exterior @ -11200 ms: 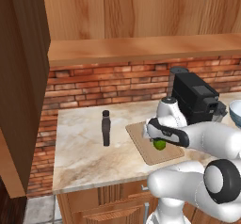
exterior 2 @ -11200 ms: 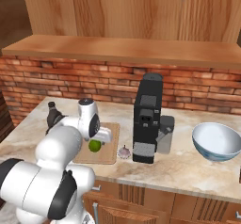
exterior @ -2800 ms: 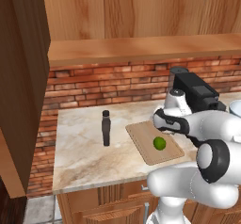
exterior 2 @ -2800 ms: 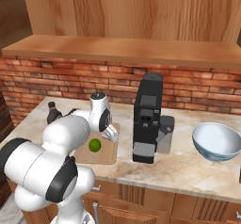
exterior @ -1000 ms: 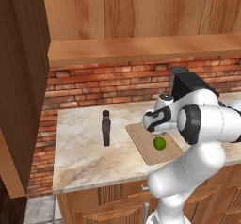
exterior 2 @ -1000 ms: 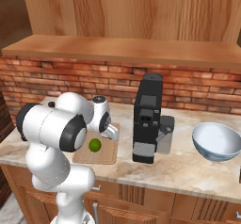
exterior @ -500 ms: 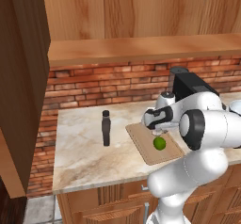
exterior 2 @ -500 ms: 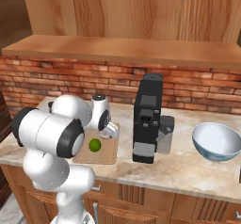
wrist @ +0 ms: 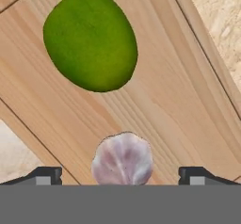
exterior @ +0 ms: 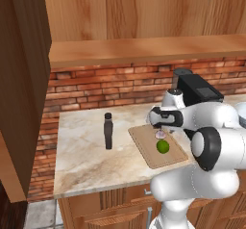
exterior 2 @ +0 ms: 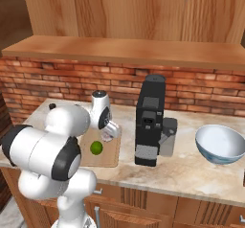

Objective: Open the cabinet. Place the bowl and condiment on the counter. Then place the lime and garlic on the cutting board.

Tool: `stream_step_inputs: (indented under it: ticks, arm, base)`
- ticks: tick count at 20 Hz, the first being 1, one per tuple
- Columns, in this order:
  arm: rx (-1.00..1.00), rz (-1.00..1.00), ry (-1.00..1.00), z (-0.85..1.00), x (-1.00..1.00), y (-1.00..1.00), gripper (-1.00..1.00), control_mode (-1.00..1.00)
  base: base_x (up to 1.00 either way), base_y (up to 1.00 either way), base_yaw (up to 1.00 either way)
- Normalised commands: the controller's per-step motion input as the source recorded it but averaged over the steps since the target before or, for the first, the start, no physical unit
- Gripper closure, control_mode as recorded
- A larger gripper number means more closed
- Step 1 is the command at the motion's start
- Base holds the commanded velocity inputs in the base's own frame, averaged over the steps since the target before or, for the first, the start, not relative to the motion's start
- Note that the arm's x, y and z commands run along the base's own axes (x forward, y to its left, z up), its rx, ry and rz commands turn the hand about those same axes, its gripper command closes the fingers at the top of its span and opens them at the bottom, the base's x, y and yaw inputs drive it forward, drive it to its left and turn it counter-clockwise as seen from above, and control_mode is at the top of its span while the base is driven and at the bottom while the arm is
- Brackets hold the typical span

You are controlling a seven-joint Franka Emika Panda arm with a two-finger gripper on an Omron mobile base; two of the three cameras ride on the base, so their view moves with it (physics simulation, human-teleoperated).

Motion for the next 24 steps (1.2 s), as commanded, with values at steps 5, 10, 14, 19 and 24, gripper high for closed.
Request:
stream_step_inputs:
  ticks: [5, 10, 14, 19, 24]
  arm:
    - [0.0, 0.02, 0.0, 0.4, -0.27, 0.0, -1.0, -1.0]
    - [0.0, 0.01, 0.0, 0.42, -0.36, 0.05, -1.0, -1.0]
    - [0.0, 0.02, 0.0, 0.49, -0.33, 0.09, -1.0, -1.0]
    - [0.0, 0.02, 0.0, 0.53, -0.32, 0.11, -1.0, -1.0]
    - [0.0, 0.02, 0.0, 0.51, -0.29, 0.12, -1.0, -1.0]
  base:
    - [0.0, 0.0, 0.0]
    - [0.0, 0.0, 0.0]
    - [0.0, 0.0, 0.0]
    - [0.0, 0.0, 0.0]
    - [0.0, 0.0, 0.0]
